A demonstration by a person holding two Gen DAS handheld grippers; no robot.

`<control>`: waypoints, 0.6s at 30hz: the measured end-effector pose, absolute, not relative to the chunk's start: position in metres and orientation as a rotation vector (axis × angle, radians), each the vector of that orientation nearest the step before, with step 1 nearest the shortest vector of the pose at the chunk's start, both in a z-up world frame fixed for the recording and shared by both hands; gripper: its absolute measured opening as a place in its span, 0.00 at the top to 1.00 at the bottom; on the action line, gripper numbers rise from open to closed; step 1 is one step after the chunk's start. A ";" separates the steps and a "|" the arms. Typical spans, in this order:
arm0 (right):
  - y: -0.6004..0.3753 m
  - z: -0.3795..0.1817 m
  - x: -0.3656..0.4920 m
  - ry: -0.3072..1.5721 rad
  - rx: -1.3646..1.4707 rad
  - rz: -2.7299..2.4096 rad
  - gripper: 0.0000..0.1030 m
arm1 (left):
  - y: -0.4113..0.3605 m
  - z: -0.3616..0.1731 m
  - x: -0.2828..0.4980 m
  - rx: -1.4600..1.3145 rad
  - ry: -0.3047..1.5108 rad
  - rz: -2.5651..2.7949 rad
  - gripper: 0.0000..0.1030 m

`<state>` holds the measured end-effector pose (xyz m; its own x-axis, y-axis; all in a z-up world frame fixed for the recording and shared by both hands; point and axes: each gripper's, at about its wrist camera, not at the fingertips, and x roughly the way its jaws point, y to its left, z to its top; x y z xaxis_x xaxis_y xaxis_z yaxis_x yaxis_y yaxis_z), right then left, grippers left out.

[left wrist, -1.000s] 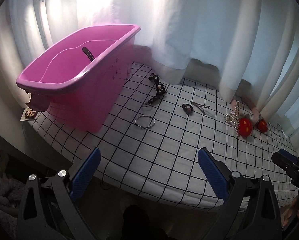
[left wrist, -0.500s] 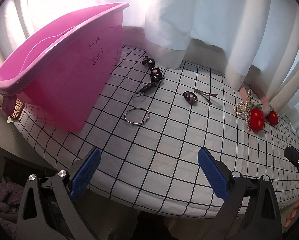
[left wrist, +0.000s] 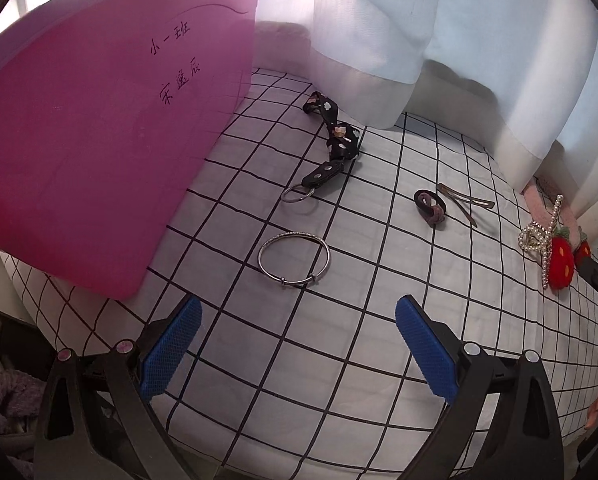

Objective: Organize jewelry
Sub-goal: 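Grasp the silver bangle with left tool while right tool grasps pearl clip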

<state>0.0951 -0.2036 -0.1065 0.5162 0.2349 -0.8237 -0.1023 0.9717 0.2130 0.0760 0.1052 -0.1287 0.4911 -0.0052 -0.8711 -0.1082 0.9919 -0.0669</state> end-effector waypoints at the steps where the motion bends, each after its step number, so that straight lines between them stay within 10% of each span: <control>1: -0.202 -0.110 0.098 1.015 0.126 0.206 0.30 | 0.108 -0.132 0.077 -0.129 1.055 0.073 0.07; 18: -0.194 -0.145 0.140 1.007 0.035 0.344 0.30 | 0.110 -0.160 0.086 -0.189 1.019 0.208 0.07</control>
<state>0.1403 -0.1936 -0.1452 0.4852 0.2989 -0.8218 -0.2668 0.9456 0.1864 0.0856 0.1095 -0.1600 0.5079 0.0844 -0.8573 -0.2592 0.9640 -0.0587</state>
